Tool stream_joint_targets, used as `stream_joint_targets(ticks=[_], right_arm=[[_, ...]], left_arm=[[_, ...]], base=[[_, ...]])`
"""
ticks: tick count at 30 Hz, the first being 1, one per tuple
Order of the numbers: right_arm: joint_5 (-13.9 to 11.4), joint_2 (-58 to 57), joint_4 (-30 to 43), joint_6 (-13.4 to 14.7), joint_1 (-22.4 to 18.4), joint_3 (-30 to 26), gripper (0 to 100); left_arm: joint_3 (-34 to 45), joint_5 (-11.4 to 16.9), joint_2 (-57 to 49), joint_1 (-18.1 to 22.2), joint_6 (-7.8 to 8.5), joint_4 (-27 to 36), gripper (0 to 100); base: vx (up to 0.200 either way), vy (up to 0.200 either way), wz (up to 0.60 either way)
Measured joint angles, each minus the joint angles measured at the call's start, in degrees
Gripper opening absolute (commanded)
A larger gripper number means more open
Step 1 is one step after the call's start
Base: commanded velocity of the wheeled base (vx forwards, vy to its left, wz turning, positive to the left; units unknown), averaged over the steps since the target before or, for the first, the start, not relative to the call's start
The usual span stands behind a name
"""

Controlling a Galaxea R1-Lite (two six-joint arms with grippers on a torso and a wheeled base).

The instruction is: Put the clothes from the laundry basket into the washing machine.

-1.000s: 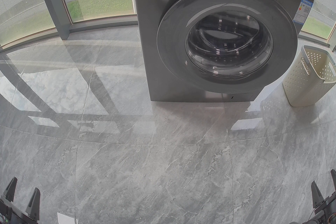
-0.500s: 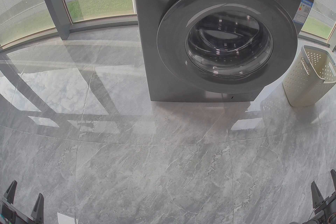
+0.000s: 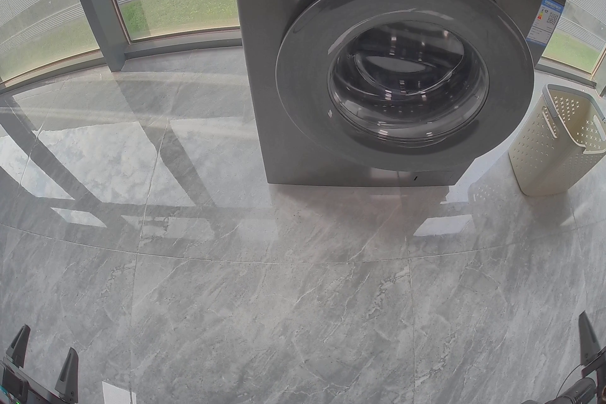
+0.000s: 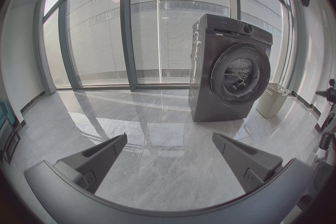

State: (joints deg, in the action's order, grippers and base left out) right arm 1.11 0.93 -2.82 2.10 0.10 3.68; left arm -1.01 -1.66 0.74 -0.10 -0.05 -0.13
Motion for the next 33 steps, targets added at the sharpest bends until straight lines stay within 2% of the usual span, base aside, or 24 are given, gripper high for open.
stream_joint_targets(ticks=[5,9,15,19,22,28,33], right_arm=[[-1.11,1.91,1.69,0.77,0.04,6.99,100],[-4.08,7.83,1.07,1.01,0.11,9.18,100],[-7.86,22.16,-8.29,1.34,0.91,9.57,100],[-8.69,32.63,-16.31,3.1,4.52,9.92,100],[-7.57,40.56,-21.67,5.47,9.98,10.9,100],[-2.8,57.09,-33.94,10.48,23.16,14.45,100],[0.52,69.77,-42.12,13.6,30.46,20.49,100]], left_arm=[[0.0,0.0,0.0,0.0,0.05,0.0,100],[0.02,0.02,0.02,0.0,0.07,-0.05,100],[0.02,0.02,0.02,0.02,0.15,-0.05,100],[0.02,0.05,0.02,0.0,0.16,-0.02,100],[0.02,0.07,0.05,0.0,0.15,-0.05,100],[0.0,0.07,0.07,-0.06,0.16,-0.02,100],[0.0,0.11,0.07,-0.04,0.18,-0.05,100]], base=[[0.0,-0.2,0.0],[0.0,-0.2,0.0],[0.0,-0.2,0.0],[0.0,-0.15,0.0],[0.0,0.0,0.0],[0.0,0.0,0.0],[0.0,0.0,0.0]])
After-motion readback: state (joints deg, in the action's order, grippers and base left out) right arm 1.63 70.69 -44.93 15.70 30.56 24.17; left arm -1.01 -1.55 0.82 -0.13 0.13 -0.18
